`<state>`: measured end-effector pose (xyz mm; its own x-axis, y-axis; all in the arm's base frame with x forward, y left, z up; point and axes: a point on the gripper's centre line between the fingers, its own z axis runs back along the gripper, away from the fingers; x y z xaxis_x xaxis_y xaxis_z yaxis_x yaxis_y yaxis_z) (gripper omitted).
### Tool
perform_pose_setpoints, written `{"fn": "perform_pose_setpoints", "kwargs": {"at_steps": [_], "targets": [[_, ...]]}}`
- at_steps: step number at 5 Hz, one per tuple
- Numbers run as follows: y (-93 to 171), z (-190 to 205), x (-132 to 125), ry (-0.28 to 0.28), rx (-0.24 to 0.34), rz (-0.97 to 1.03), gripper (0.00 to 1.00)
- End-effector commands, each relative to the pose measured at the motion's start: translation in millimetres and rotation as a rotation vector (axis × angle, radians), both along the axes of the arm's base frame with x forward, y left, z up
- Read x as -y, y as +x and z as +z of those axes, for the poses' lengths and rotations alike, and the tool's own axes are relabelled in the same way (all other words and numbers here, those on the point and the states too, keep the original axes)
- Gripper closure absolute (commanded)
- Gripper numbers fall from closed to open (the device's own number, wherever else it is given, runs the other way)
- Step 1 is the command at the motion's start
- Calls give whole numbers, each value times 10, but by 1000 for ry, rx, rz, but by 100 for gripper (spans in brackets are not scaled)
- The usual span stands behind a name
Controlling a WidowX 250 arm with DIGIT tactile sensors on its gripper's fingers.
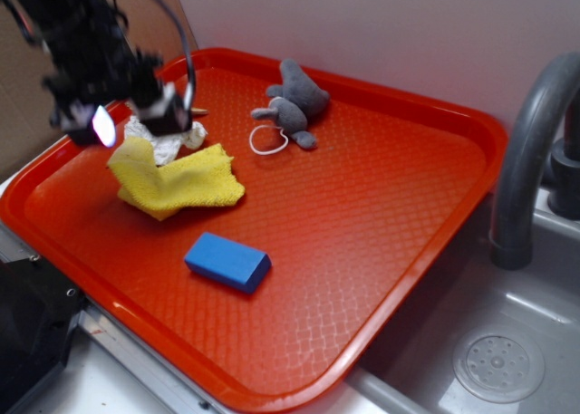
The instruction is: Grab the yellow cloth.
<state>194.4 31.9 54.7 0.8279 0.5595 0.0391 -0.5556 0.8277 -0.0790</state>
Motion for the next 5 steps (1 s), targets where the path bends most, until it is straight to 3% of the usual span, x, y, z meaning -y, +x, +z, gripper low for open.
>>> {"fn": "perform_pose_setpoints", "kwargs": {"at_steps": [1, 3, 4, 5], "targets": [[-19, -258, -12, -123, -87, -10, 100], [-57, -117, 121, -93, -81, -62, 100], [-130, 375, 83, 32, -64, -173, 100], [-87, 859, -2, 111, 150, -321, 100]]}}
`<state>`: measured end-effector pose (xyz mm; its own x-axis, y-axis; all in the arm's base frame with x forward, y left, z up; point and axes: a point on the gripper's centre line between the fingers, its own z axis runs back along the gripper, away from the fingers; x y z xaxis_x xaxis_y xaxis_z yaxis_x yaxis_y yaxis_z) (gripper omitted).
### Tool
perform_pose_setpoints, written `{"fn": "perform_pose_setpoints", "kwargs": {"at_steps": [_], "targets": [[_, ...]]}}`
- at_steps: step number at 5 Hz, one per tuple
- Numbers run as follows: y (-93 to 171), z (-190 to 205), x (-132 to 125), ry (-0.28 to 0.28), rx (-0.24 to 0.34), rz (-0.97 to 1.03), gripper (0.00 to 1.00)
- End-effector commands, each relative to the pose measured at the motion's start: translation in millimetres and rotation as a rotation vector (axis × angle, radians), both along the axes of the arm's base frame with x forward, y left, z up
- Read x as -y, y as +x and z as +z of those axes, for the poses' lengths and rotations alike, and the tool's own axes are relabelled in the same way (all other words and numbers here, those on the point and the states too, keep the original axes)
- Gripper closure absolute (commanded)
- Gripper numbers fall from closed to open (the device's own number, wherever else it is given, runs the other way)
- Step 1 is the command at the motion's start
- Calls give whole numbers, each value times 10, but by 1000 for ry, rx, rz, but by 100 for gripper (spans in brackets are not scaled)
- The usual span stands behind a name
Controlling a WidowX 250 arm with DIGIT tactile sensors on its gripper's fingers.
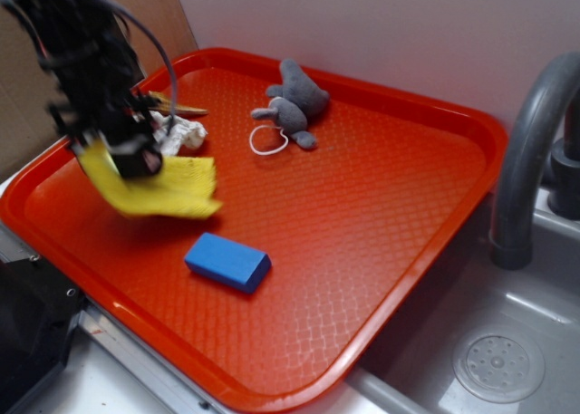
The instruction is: Grab the yellow cloth.
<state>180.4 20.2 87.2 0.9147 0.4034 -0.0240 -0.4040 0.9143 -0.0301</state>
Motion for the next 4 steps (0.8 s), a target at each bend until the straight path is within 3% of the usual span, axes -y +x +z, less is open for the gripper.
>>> {"fn": "perform_pose_setpoints", "kwargs": {"at_steps": [1, 2, 3, 4], "targets": [[239, 1039, 157, 102, 259, -252, 100], [297, 1528, 312, 117, 224, -306, 100], [311, 1642, 329, 122, 173, -301, 100], [297, 1564, 324, 110, 157, -289, 100]]}}
